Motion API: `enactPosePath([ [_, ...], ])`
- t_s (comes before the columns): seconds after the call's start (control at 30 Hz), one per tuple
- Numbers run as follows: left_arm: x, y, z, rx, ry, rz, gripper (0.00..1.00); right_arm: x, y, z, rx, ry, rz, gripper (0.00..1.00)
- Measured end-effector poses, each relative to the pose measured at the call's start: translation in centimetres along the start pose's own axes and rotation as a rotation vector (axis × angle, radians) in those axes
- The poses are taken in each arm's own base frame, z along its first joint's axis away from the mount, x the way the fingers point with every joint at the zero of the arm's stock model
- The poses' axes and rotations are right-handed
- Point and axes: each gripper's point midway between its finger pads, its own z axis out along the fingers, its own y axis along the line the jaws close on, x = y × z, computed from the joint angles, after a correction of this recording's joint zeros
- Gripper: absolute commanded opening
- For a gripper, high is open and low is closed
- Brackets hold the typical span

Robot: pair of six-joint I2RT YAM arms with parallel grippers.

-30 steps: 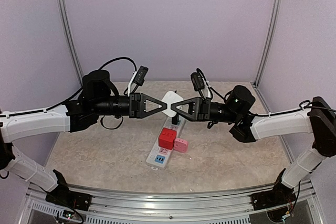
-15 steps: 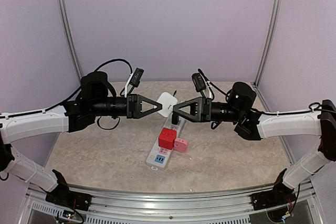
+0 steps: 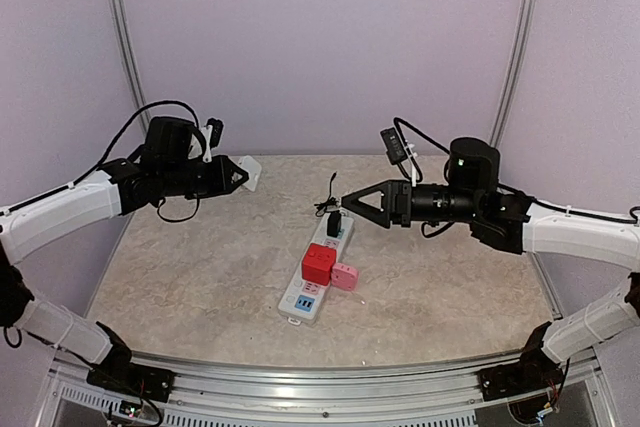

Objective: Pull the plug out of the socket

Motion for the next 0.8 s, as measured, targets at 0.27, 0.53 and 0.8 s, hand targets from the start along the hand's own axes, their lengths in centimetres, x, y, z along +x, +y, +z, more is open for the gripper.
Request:
enactPosePath([
  [0.27,1.7,-2.5,0.3,0.272,0.061,-0.055,0.0,0.4,-0.4,0.1,0.016,0.014,0.002,0.69],
  [0.53,2.5,-10.1,-4.1,0.674,0.07,-0.061,0.0,-1.1,0.9,1.3,-0.11,-0.049,0.076,0.63],
  [0.8,3.5,-14.5,-6.0,0.832,0.087,-0.017,0.0,-0.6,1.4,2.6,-0.193,-0.053,0.158,0.61],
])
